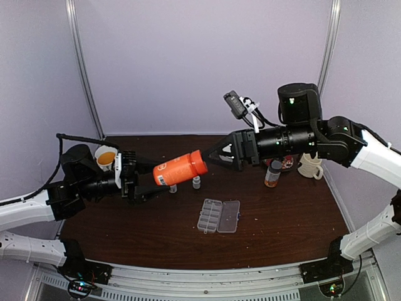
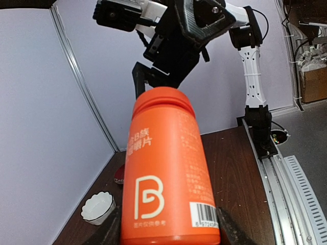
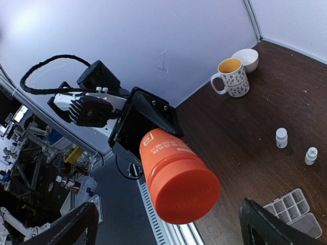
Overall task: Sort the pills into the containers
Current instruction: Unscrew the lid of the pill bottle.
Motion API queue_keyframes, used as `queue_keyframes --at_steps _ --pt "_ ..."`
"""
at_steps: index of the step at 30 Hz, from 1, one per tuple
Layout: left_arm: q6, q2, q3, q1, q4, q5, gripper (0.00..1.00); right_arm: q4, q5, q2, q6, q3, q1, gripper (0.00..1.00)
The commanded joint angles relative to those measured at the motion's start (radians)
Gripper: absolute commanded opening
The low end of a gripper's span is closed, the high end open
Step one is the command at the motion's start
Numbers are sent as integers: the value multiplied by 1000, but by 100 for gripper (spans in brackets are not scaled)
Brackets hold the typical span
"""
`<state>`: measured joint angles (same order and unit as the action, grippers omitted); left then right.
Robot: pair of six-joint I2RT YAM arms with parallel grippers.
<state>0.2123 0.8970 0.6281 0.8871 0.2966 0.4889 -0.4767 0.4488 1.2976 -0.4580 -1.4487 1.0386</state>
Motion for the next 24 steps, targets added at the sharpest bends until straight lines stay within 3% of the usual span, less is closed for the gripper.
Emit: queue_keyframes --at_steps 1,14,24 --pt "20 5 35 -5 88 5 0 18 61 23 -48 -27 12 100" --pt "10 14 50 -5 100 74 0 103 116 108 -88 -31 16 99" --pt "15 26 61 -5 80 63 0 133 185 138 -122 -31 21 66"
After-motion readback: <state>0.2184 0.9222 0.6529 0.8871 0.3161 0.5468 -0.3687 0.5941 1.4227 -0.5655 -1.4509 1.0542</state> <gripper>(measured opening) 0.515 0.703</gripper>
